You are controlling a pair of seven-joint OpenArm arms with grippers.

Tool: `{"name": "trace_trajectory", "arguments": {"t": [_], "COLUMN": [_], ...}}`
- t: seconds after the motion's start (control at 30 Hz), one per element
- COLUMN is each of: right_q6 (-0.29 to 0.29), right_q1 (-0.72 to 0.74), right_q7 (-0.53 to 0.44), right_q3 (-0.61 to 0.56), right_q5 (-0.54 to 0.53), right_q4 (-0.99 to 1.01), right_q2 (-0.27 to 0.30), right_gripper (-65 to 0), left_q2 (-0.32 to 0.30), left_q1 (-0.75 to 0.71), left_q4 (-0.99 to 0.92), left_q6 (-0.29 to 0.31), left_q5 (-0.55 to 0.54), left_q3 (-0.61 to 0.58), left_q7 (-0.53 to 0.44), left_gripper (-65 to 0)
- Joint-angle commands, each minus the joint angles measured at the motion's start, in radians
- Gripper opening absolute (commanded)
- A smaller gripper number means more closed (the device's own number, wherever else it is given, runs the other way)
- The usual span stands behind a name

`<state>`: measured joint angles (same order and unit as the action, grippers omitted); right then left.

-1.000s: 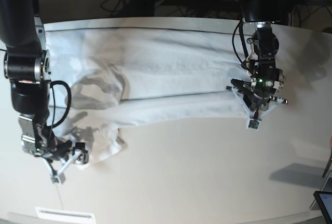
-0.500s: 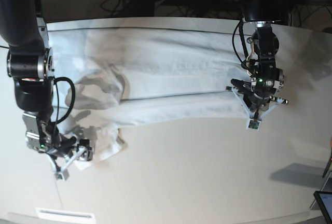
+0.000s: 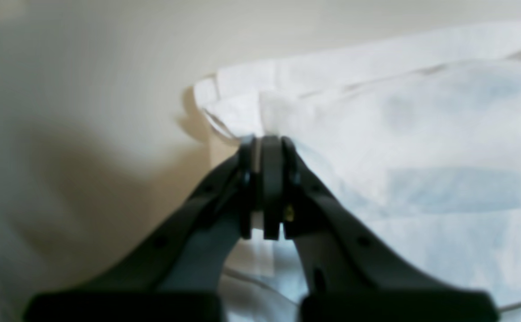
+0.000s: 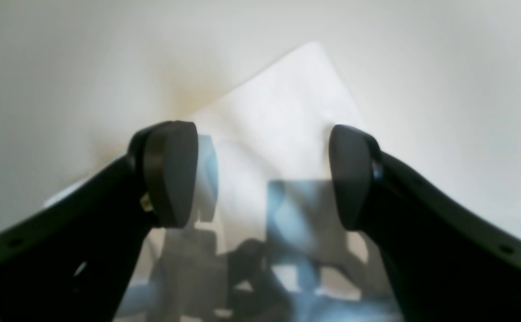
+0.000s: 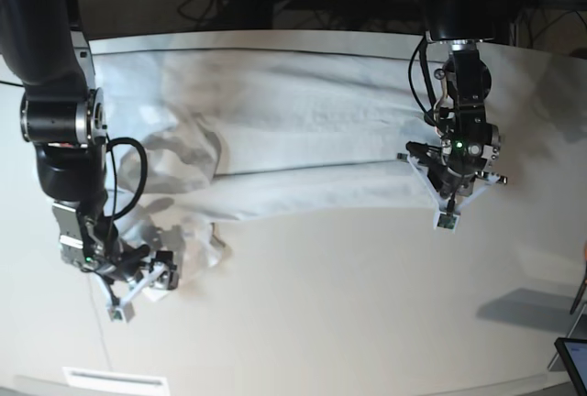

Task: Fold the T-shirt properly
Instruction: 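Move the right gripper along the folded shirt to the hem end, then grasp the hem end of the shirt with the right gripper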

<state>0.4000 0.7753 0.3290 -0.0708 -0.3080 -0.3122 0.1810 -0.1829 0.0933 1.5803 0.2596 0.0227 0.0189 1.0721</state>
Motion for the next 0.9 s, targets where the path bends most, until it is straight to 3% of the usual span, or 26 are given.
{"name": "trace_trajectory", "arguments": {"t": [0.0, 0.1, 0.17, 0.27, 0.47, 0.87], "right_q6": [0.014, 0.004, -0.036, -0.079, -0.082, -0.082], "right_q1": [0.022, 0.028, 0.032, 0.045, 0.071, 0.134], "right_q7": [0.040, 0.045, 0.046, 0.045, 0.040, 0.045], "right_q3": [-0.002, -0.004, -0.004, -0.002, 0.004, 0.006], "right_q5": [0.005, 0.007, 0.033, 0.135, 0.292, 0.290], "right_q4": [-0.006, -0.043, -0.051, -0.051, -0.052, -0.052], "right_q2": [-0.008, -0.010, -0.008, -0.013, -0.051, -0.056], "right_gripper": [-21.3, -21.5, -21.3, -21.0, -21.0, -20.9], "left_q2": [-0.008, -0.008, -0.008, -0.010, -0.010, -0.010], "left_q1": [0.018, 0.018, 0.018, 0.018, 0.018, 0.018], "left_q4": [0.022, 0.022, 0.022, 0.021, 0.021, 0.019], "left_q6": [-0.006, -0.006, -0.006, -0.006, -0.006, -0.006], "left_q5": [0.001, 0.003, 0.004, 0.003, 0.000, 0.000], "left_q3": [0.002, 0.002, 0.002, 0.002, -0.004, 0.002], "left_q7": [-0.011, -0.011, -0.011, -0.011, -0.013, -0.013], "left_gripper": [-65.0, -65.0, -65.0, -65.0, -65.0, -65.0]}}
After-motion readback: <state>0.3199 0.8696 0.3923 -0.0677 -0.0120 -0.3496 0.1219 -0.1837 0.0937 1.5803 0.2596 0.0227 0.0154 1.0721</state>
